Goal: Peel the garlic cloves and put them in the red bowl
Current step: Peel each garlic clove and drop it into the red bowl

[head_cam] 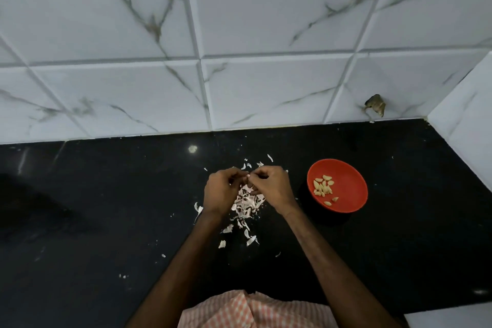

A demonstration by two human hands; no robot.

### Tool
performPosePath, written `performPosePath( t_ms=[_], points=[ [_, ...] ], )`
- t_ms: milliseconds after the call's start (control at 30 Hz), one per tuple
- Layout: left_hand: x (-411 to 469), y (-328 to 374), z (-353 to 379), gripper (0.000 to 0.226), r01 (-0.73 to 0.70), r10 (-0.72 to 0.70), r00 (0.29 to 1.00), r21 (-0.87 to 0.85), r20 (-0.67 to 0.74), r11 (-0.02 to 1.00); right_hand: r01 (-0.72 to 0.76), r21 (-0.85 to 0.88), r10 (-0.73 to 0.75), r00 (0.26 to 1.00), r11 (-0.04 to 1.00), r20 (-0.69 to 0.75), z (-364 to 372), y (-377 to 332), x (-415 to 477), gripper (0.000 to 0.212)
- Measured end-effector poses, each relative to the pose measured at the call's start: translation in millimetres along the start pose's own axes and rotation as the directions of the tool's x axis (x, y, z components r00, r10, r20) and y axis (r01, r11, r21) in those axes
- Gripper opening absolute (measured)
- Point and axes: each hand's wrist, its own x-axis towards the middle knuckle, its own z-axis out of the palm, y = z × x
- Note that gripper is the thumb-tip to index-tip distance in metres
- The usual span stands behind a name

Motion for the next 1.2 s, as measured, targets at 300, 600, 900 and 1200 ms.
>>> performPosePath(
  t_ms=[300,600,900,1200],
  points=[
    [-5.2,5.6,-12.4,0.032,0.027,-0.026,1.0,-0.131,0.011,0.991,-0.06,0.115,0.062,0.998,0.992,-0.009,8.5,-14.8,-11.9,0.014],
    [-8.2,8.7,-15.2,0.019,0.006,0.012,0.998,-0.323,0.054,0.946,-0.201,0.284,0.189,0.98,0.938,0.069,6.1,-16.0,-12.2,0.019],
    [-3.2,8.2,-16.4,0.007,0.026,-0.004,0.999,-0.395,0.055,0.918,-0.251,0.344,0.213,0.966,0.905,0.144,7.3,-20.2,-7.3,0.021],
    [-6.8,16.4,-9.3,0.02,-0.055,0.045,0.991,-0.082,-0.125,0.995,0.004,0.094,-0.006,1.0,0.996,0.022,8.3,-17.4,2.7,0.013]
  ],
)
